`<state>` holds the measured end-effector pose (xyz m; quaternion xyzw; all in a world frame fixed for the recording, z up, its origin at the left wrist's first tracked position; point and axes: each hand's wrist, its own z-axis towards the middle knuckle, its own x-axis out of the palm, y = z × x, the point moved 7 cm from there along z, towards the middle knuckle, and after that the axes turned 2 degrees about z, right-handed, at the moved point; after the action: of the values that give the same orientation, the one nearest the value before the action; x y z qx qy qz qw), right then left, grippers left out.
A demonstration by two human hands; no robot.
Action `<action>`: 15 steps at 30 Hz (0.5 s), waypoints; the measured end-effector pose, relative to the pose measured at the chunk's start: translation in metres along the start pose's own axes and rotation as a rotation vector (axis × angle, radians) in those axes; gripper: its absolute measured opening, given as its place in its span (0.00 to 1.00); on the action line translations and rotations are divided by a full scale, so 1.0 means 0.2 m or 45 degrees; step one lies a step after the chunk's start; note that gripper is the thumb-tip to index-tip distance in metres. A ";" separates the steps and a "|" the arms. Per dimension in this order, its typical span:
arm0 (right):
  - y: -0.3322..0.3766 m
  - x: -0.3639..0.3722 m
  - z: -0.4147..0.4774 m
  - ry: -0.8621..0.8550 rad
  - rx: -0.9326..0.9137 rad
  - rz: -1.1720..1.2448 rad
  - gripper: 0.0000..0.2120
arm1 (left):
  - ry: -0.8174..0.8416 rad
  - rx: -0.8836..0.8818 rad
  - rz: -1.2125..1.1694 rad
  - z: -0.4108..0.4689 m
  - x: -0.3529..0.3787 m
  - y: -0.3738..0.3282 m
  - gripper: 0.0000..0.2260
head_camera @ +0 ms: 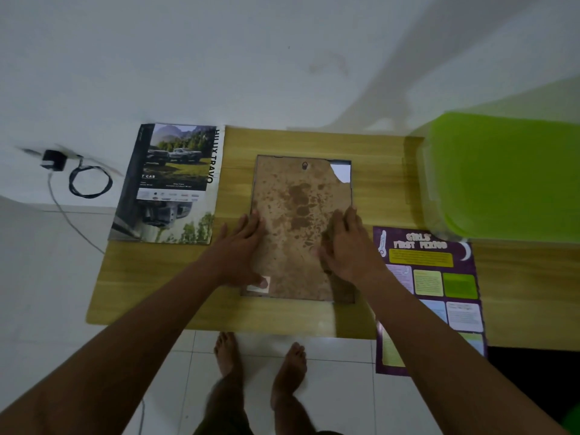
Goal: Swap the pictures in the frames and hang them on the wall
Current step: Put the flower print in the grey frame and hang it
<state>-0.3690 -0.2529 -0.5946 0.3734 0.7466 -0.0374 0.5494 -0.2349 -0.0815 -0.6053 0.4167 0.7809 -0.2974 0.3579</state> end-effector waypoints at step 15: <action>0.01 -0.11 -0.03 -0.033 0.097 0.186 0.54 | -0.398 -0.135 -0.208 -0.04 -0.12 -0.01 0.39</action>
<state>-0.3709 -0.2602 -0.5737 0.4468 0.7082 -0.0304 0.5458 -0.2294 -0.0881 -0.5808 0.2810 0.7616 -0.3451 0.4711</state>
